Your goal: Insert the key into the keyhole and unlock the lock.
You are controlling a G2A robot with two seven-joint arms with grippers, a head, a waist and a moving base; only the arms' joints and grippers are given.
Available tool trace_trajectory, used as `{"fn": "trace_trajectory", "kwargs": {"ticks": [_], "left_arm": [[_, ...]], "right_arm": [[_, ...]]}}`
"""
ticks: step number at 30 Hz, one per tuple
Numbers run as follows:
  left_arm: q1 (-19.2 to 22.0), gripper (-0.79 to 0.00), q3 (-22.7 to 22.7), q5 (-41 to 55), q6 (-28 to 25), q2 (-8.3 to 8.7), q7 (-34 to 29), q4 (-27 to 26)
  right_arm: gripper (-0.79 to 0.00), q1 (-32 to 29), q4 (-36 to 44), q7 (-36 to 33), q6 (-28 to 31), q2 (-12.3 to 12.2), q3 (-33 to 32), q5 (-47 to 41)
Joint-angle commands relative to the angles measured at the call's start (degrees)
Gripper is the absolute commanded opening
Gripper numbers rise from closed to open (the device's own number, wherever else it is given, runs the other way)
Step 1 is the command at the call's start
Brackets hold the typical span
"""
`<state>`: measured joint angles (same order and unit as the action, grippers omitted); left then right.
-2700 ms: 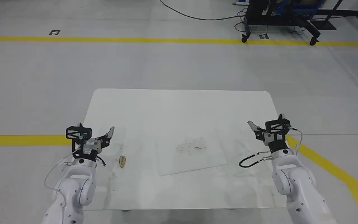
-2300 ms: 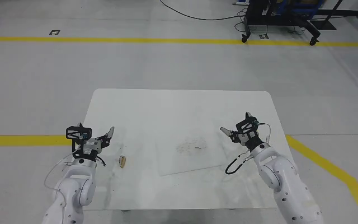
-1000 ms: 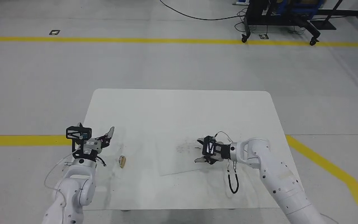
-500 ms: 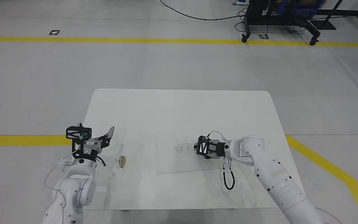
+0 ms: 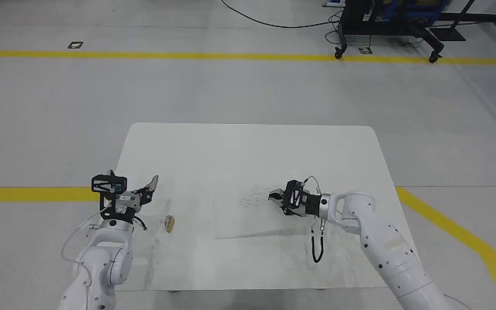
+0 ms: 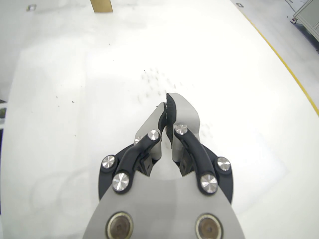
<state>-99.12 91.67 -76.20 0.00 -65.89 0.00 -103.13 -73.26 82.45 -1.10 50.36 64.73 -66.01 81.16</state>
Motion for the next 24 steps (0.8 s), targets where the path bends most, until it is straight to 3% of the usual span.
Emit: {"fn": "trace_trajectory", "kwargs": {"ticks": [1,8,18,24], "left_arm": [[0.0,0.0,0.0,0.0,0.0,0.0,0.0,0.0],[0.0,0.0,0.0,0.0,0.0,0.0,0.0,0.0],[0.0,0.0,0.0,0.0,0.0,0.0,0.0,0.0],[0.0,0.0,0.0,0.0,0.0,0.0,0.0,0.0]], "right_arm": [[-0.785,0.03,0.05,-0.31,-0.03,0.01,0.05,0.34],[-0.785,-0.41,0.13,0.31,-0.99,0.04,0.01,-0.44],[-0.785,-2.69,-2.4,14.1,4.0,-0.87,-4.57,-7.59],[-0.785,-3.1,-2.83,15.81,5.68,-1.09,-5.49,-8.77]]}}
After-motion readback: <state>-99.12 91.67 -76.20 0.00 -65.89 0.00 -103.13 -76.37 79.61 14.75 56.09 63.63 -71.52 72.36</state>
